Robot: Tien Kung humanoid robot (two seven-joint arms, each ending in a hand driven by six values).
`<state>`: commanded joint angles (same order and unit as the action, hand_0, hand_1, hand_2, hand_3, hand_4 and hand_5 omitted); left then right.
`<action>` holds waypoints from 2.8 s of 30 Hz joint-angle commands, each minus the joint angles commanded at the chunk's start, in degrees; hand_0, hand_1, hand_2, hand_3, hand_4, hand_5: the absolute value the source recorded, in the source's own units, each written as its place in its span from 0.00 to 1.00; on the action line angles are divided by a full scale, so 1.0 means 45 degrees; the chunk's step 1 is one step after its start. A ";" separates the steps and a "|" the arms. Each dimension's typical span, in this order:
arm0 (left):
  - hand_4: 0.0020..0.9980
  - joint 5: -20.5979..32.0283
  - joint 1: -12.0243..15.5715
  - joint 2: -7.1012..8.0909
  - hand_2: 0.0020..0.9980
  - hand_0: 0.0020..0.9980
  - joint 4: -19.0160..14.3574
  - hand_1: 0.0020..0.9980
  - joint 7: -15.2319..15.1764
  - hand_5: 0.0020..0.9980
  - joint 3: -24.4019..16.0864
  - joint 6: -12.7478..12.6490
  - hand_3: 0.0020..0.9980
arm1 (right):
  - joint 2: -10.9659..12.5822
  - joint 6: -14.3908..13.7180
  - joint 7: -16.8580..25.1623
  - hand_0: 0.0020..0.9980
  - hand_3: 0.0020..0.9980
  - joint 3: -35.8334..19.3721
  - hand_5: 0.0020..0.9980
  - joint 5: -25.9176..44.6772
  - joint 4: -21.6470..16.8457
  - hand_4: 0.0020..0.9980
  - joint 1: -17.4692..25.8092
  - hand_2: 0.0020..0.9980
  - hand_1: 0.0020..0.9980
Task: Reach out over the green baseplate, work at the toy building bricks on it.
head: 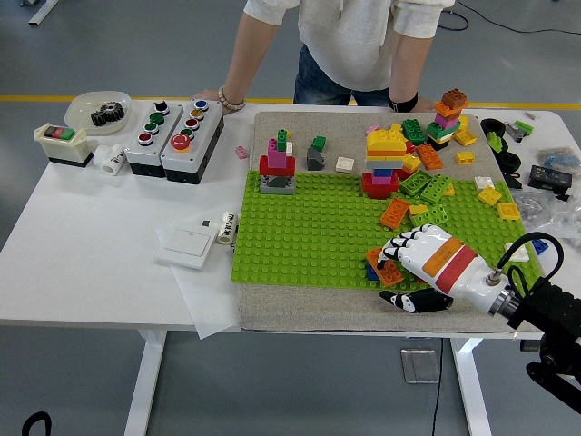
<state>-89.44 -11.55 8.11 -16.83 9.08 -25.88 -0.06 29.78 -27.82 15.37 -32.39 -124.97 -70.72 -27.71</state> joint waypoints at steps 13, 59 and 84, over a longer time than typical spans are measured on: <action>0.67 -0.0004 -0.0016 0.0003 0.70 0.63 0.0001 0.65 -0.0005 0.66 0.0005 0.0013 0.61 | -0.0047 0.0050 0.0008 0.35 0.58 0.0009 0.44 0.0024 0.0041 0.77 -0.0014 0.58 0.50; 0.67 -0.0111 -0.0054 0.0034 0.70 0.63 -0.0018 0.65 0.0006 0.66 -0.0010 0.0087 0.61 | -0.0401 0.0099 -0.0163 0.31 0.62 0.0091 0.44 -0.0111 0.0397 0.76 -0.0181 0.58 0.48; 0.67 -0.0001 -0.0060 0.0041 0.70 0.63 -0.0012 0.65 -0.0040 0.66 0.0064 0.0089 0.61 | -0.0441 0.0152 -0.0296 0.30 0.63 -0.0010 0.43 -0.0239 0.0292 0.76 -0.0110 0.58 0.47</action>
<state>-89.44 -11.82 8.29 -16.88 8.89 -25.59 0.34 27.80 -27.13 14.04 -32.43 -126.04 -69.40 -28.21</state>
